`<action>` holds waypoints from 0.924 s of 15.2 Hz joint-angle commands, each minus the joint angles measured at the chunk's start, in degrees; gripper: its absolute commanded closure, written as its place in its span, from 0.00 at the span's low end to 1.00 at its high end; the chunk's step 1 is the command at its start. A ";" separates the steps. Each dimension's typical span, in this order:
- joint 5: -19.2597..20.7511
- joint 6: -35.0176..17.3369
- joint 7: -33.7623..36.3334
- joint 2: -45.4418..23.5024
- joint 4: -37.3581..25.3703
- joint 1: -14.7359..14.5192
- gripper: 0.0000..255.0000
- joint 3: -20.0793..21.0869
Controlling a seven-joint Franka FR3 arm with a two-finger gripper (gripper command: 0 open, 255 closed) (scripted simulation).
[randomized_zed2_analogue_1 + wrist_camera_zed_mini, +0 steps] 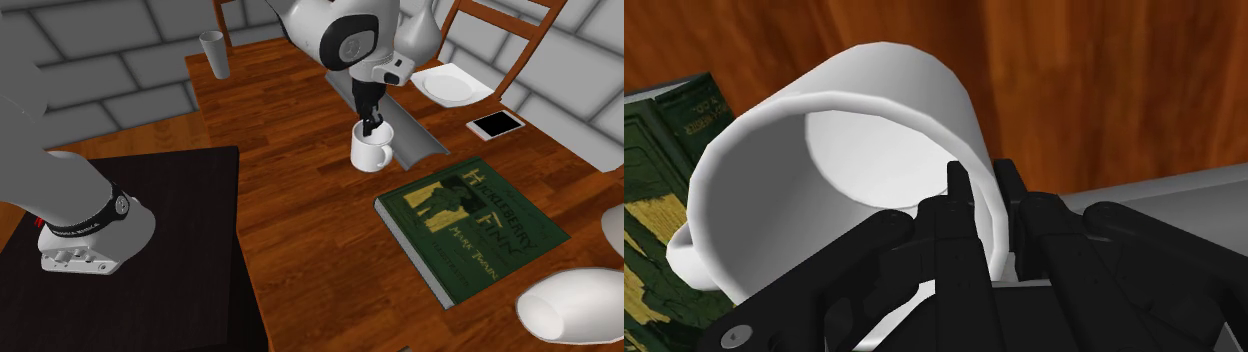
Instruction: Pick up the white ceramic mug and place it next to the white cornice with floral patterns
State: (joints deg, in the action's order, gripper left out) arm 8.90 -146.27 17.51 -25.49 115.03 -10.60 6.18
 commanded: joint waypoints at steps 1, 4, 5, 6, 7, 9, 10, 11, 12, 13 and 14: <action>0.29 -1.05 0.24 -1.22 -0.22 -0.14 1.00 -0.21; 0.73 -2.74 0.61 -3.01 -0.31 -0.37 1.00 -0.53; 0.88 -3.29 0.74 -3.63 -0.37 -0.45 1.00 -0.65; 1.00 -3.75 0.84 -4.14 -0.43 -0.52 1.00 -0.74; 0.99 -3.76 0.84 -4.14 -0.42 -0.52 1.00 -0.75; 0.99 -3.75 0.84 -4.14 -0.42 -0.52 1.00 -0.75; 0.99 -3.75 0.84 -4.14 -0.43 -0.52 1.00 -0.75; 0.99 -3.75 0.84 -4.14 -0.43 -0.52 1.00 -0.75; 0.99 -3.75 0.84 -4.14 -0.43 -0.52 1.00 -0.75; 0.99 -3.75 0.84 -4.14 -0.43 -0.52 1.00 -0.75; 0.99 -3.75 0.84 -4.14 -0.43 -0.52 1.00 -0.75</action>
State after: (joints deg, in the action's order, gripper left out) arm 9.90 -150.02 18.34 -29.65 114.62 -11.12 5.43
